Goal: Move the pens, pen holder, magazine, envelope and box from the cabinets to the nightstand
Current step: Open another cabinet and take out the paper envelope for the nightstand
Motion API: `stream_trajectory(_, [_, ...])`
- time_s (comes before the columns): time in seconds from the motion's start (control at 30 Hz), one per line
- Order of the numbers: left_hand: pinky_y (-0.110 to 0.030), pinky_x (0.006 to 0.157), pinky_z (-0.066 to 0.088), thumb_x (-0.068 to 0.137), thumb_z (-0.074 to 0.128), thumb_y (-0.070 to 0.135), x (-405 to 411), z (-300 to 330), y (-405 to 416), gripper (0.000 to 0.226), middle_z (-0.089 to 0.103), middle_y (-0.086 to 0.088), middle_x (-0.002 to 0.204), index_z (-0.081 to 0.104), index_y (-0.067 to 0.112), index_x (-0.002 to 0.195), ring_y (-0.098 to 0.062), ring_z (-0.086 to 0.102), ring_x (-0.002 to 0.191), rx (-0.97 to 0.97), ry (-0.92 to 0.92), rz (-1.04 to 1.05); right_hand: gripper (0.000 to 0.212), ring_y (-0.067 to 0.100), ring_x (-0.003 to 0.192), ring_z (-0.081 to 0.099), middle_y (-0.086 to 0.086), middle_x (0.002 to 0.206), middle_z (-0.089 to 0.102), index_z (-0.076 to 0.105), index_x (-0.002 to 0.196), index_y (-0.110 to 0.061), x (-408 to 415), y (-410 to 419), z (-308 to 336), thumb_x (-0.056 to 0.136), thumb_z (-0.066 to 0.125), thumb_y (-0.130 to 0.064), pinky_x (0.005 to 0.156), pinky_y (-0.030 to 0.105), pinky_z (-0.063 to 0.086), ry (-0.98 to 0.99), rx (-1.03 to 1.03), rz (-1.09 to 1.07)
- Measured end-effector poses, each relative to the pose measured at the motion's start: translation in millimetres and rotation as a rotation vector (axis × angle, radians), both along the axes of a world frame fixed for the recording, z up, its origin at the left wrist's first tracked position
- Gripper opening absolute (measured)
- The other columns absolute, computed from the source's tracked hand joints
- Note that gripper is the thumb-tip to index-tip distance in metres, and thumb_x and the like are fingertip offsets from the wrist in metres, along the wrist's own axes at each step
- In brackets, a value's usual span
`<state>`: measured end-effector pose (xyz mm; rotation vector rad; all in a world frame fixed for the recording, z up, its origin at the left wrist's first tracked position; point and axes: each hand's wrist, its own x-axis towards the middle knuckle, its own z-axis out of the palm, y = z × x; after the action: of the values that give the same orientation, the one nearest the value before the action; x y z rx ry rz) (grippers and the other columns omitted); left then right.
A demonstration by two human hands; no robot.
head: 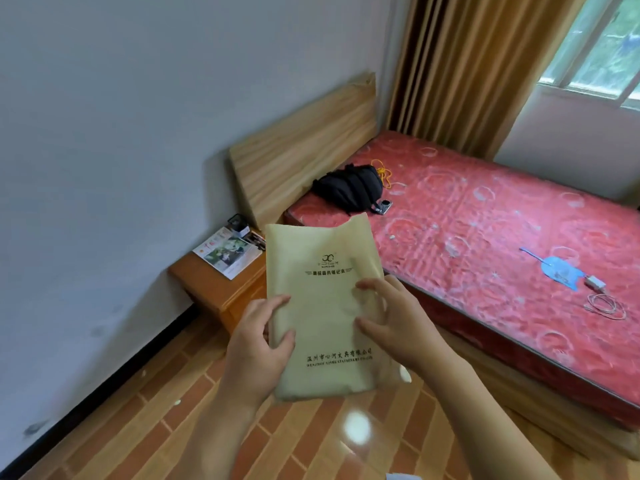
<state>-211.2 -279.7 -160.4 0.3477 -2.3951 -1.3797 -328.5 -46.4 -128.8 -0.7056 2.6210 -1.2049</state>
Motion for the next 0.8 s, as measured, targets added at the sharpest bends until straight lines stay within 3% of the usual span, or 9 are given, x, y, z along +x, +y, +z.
stream_trajectory(0.27, [-0.036, 0.083, 0.057, 0.088, 0.076, 0.011, -48, -23, -54, 0.054, 0.056, 0.019, 0.123, 0.06, 0.035, 0.134, -0.011, 0.062, 0.099, -0.005, -0.008, 0.139, 0.052, 0.001, 0.099, 0.057, -0.02, 0.116, 0.049, 0.057, 0.131, -0.039, -84, -72, -17, 0.085, 0.076, -0.024, 0.083, 0.029, 0.054, 0.008, 0.048, 0.148])
stream_trajectory(0.53, [-0.037, 0.076, 0.052, 0.085, 0.078, 0.005, -169, -27, -74, 0.055, 0.058, 0.014, 0.116, 0.062, 0.03, 0.132, -0.016, 0.058, 0.085, -0.059, 0.001, 0.246, 0.052, 0.003, 0.091, 0.063, -0.021, 0.116, 0.048, 0.056, 0.13, -0.041, -228, -113, -33, 0.085, 0.077, -0.024, 0.08, 0.031, 0.058, -0.03, 0.043, 0.244])
stream_trajectory(0.67, [-0.042, 0.088, 0.056, 0.086, 0.078, 0.005, -230, -25, -89, 0.055, 0.058, 0.014, 0.122, 0.062, 0.028, 0.133, -0.015, 0.064, 0.102, -0.078, 0.006, 0.289, 0.053, -0.007, 0.099, 0.054, -0.024, 0.115, 0.046, 0.056, 0.131, -0.04, -298, -134, -31, 0.085, 0.077, -0.023, 0.078, 0.018, 0.05, -0.018, 0.043, 0.297])
stream_trajectory(0.8, [-0.043, 0.093, 0.055, 0.085, 0.077, 0.003, -265, -23, -103, 0.057, 0.057, 0.018, 0.126, 0.062, 0.027, 0.134, -0.013, 0.064, 0.108, -0.105, -0.001, 0.363, 0.05, -0.002, 0.09, 0.058, -0.02, 0.113, 0.048, 0.057, 0.127, -0.041, -346, -164, -32, 0.084, 0.076, -0.023, 0.075, 0.026, 0.055, -0.042, 0.053, 0.364])
